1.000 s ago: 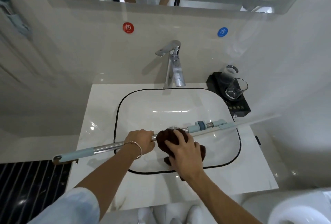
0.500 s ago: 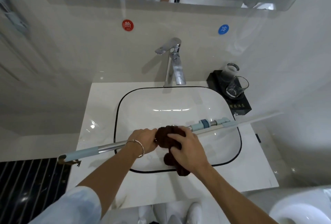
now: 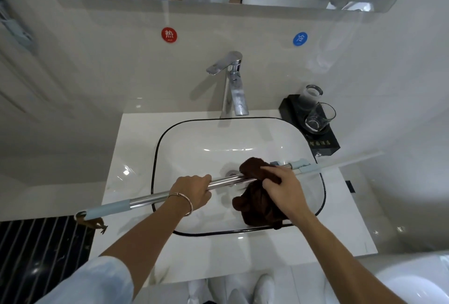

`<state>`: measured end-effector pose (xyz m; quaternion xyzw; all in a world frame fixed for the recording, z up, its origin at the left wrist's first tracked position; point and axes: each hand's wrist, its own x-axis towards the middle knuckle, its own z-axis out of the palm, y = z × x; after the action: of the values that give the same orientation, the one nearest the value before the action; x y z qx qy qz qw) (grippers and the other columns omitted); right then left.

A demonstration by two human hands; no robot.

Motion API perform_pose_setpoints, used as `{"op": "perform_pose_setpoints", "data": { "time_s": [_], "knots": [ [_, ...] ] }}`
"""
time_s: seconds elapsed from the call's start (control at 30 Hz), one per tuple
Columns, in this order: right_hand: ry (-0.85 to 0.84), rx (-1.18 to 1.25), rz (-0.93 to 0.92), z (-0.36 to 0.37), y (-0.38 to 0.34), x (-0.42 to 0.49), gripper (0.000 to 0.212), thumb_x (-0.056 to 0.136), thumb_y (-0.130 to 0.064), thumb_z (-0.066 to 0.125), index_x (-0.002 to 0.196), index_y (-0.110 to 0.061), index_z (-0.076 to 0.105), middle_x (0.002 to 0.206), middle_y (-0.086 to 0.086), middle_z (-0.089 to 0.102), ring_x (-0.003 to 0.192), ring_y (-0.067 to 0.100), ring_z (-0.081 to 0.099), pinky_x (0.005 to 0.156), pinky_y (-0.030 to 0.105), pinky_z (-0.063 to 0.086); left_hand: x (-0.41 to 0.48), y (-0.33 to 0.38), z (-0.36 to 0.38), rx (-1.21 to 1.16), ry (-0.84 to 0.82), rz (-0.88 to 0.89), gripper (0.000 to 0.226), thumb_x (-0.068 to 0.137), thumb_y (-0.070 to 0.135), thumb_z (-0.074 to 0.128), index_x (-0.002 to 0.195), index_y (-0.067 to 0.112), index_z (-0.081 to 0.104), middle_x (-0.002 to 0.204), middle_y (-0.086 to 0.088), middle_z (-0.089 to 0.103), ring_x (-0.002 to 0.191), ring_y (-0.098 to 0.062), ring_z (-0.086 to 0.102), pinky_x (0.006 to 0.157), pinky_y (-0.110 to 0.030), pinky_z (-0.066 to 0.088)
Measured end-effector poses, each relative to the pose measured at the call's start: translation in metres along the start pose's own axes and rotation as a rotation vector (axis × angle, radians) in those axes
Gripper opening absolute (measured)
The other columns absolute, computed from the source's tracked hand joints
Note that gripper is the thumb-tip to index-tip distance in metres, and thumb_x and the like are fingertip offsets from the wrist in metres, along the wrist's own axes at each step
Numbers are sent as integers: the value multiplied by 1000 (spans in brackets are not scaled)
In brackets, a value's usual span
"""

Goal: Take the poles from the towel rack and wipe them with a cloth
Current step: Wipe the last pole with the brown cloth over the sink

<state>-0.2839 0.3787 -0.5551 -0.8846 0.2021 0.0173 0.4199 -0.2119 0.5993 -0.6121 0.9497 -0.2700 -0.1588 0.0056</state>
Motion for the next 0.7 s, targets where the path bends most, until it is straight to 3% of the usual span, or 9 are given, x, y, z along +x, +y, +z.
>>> {"op": "perform_pose_setpoints", "data": {
  "time_s": [0.03,0.1,0.17,0.23,0.37,0.47,0.57,0.7],
  "knots": [
    [41,57,-7,-8,-6,4,35,82,-7,61,113,-21,70,112,-6,58,111,15,55,81,4,34,1,0,0,-2,-2,-2,11,89,29,41,96,21,44,65,6,39,66,-23,45,61,-29,32],
    [118,19,-28,-23,-10,18,36,82,-10,61,116,-22,68,122,-3,54,115,14,52,89,7,32,2,0,0,-6,-5,-3,8,88,29,41,92,22,42,64,5,39,66,-24,45,61,-29,32],
    [138,-209,-40,-32,-6,26,40,84,-18,60,123,-26,64,138,0,42,122,23,45,102,25,35,3,0,-1,1,-16,-3,7,88,28,41,90,22,40,61,6,35,66,-24,45,61,-29,32],
    [51,-485,-16,-29,1,23,47,87,-24,57,133,-33,55,150,2,30,127,35,37,105,45,38,3,0,0,11,-21,-3,9,88,28,41,92,21,42,60,6,33,66,-24,45,61,-29,32],
    [-45,-819,-46,6,16,-4,56,92,-32,51,144,-40,32,159,1,7,129,41,27,94,50,45,4,1,-1,10,-28,-12,8,89,28,41,91,21,41,62,6,36,67,-24,45,61,-29,31],
    [-12,-856,-104,21,14,-13,59,81,-30,68,137,-34,47,155,5,25,118,44,40,79,53,49,5,1,-2,2,-43,-22,10,89,29,42,93,19,45,67,4,41,68,-24,45,62,-29,32],
    [-61,-925,-184,33,10,-23,67,49,-23,87,113,-27,67,136,10,52,98,47,55,57,51,52,6,1,-1,12,-42,-22,9,89,29,41,89,20,40,62,6,34,68,-24,45,62,-29,32],
    [-132,-956,-317,49,6,-36,67,43,-23,88,107,-30,69,131,7,57,95,44,59,56,51,52,4,1,-2,24,-29,-13,12,88,29,42,94,20,47,61,6,34,66,-23,46,61,-29,32]
  ]
}}
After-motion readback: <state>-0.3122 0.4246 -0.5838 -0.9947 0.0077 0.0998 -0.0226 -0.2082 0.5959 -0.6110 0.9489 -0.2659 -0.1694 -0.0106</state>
